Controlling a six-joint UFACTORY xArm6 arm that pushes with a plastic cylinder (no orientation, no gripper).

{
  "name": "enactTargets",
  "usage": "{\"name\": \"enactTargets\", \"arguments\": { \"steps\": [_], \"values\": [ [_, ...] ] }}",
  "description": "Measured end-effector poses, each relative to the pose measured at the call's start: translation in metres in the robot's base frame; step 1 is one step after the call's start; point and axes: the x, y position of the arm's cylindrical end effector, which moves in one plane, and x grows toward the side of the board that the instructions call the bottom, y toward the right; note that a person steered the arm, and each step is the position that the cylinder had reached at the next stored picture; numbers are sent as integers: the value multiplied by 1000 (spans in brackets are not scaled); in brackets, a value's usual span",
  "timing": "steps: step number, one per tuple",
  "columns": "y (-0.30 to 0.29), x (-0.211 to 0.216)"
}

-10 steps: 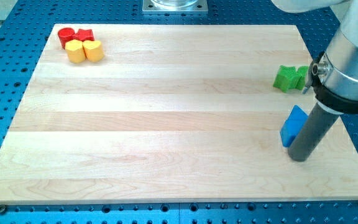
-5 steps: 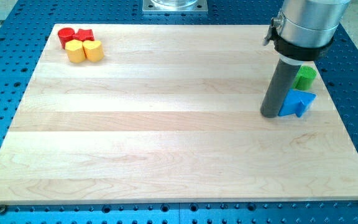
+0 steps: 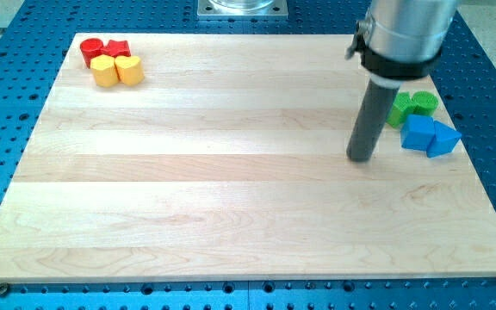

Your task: Place the blue blocks below the green blocks

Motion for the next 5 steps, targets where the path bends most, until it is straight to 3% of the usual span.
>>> {"name": "enactTargets", "arguments": {
  "steps": [1,2,3,5],
  "values": [
    [26,57],
    [90,70],
    [138,62],
    [138,-1]
  ]
}}
